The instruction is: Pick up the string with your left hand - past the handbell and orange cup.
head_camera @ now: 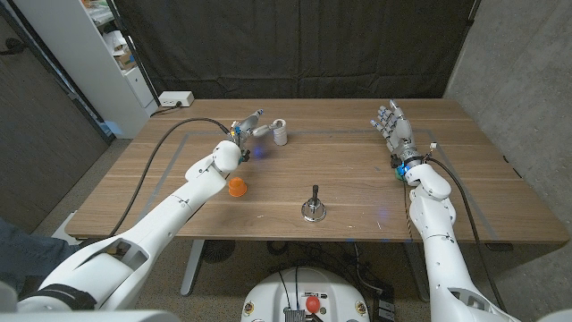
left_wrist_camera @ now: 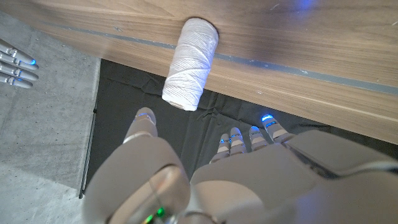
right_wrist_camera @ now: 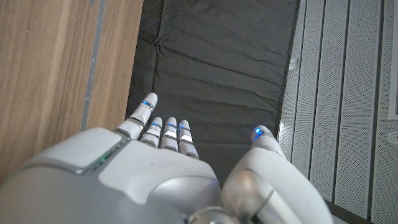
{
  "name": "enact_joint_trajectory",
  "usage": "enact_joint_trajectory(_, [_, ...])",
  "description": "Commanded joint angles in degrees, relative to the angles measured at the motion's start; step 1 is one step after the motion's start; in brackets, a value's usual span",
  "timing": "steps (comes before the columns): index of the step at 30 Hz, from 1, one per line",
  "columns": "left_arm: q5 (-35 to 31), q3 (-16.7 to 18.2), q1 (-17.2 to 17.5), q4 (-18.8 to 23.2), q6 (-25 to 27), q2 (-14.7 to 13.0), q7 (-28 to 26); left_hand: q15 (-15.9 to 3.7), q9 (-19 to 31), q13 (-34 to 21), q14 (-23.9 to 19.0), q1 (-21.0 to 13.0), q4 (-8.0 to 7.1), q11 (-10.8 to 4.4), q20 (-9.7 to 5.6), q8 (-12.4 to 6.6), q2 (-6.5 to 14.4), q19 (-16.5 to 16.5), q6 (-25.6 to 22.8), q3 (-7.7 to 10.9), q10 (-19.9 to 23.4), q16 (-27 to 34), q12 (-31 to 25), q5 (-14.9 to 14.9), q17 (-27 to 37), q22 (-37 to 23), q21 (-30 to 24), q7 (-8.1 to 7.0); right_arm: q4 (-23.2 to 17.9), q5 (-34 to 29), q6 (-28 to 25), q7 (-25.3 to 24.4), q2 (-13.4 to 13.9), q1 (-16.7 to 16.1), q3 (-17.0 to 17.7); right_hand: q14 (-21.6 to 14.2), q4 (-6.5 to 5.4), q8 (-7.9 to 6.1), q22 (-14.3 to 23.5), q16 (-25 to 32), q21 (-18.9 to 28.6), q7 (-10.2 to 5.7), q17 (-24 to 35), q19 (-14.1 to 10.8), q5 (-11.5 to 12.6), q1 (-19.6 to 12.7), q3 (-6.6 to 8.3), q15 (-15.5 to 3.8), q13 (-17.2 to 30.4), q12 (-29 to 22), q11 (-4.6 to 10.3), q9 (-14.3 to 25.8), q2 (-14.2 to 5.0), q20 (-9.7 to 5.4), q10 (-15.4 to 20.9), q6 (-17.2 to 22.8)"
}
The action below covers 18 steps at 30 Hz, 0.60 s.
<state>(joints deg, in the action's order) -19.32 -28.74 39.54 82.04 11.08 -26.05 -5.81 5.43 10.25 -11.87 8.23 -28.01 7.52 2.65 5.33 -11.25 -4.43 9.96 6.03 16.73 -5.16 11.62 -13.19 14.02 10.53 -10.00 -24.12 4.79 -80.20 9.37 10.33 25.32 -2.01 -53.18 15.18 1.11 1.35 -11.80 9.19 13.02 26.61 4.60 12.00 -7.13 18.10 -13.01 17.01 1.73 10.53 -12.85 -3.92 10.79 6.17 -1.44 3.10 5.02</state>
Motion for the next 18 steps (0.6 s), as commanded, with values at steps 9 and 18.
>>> enact_joint_trajectory(9, [-3.31,-2.83,-1.53,-1.46,1.06,0.91,-0.88,0.17,0.33,-0.29,-0.15,-0.86,0.32,-0.28,0.34,-0.2,-0.09,5.57,-0.16,0.27,0.13,-0.03,-0.54,0.52,0.17,-0.29,0.32,-0.09,1.36,0.33,0.42,0.53,0.3,0.8,0.54,-0.39,0.15,0.21,0.26,-0.2,-0.38,-0.05,0.04,-0.53,0.43,-0.41,-0.22,0.2,0.32,0.4,-0.15,0.09,0.06,0.17,0.25,0.41])
enact_joint_trajectory(18, [-3.13,-3.11,-1.89,-3.06,0.33,1.45,-1.12,0.12,0.33,-0.32,-0.19,-1.02,0.34,-0.28,0.36,-0.2,-0.06,5.51,-0.24,0.25,0.21,-0.04,-0.57,0.53,0.17,-0.3,0.49,-0.08,1.87,0.21,0.4,0.41,0.37,1.0,0.68,-0.42,0.19,0.23,0.26,-0.22,-0.58,-0.14,0.04,-0.62,0.47,-0.43,-0.26,0.22,0.32,0.46,-0.14,0.09,0.02,0.2,0.31,0.42])
